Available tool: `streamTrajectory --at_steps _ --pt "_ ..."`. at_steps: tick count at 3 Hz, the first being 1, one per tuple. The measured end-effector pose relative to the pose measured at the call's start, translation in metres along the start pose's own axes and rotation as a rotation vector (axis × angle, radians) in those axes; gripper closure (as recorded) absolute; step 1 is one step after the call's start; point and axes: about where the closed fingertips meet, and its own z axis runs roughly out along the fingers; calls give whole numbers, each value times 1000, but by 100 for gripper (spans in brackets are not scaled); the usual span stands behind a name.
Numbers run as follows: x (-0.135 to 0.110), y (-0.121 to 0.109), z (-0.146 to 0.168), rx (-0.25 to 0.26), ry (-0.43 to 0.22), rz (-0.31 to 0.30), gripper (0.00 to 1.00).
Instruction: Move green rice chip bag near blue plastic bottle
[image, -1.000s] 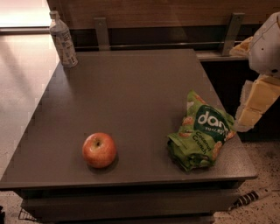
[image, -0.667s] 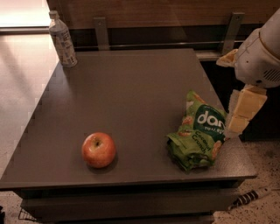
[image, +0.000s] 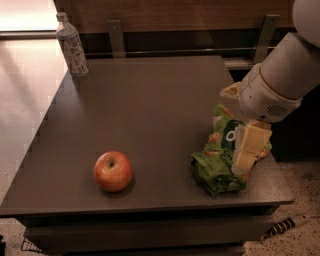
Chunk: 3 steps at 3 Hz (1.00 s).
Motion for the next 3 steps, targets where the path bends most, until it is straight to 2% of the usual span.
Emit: streamTrajectory --at_steps 1,2,3 --pt "-4 22 27 -44 -10 -3 0" --pt "-3 42 40 -72 -4 5 0" --pt "-7 50 55 -69 3 1 0"
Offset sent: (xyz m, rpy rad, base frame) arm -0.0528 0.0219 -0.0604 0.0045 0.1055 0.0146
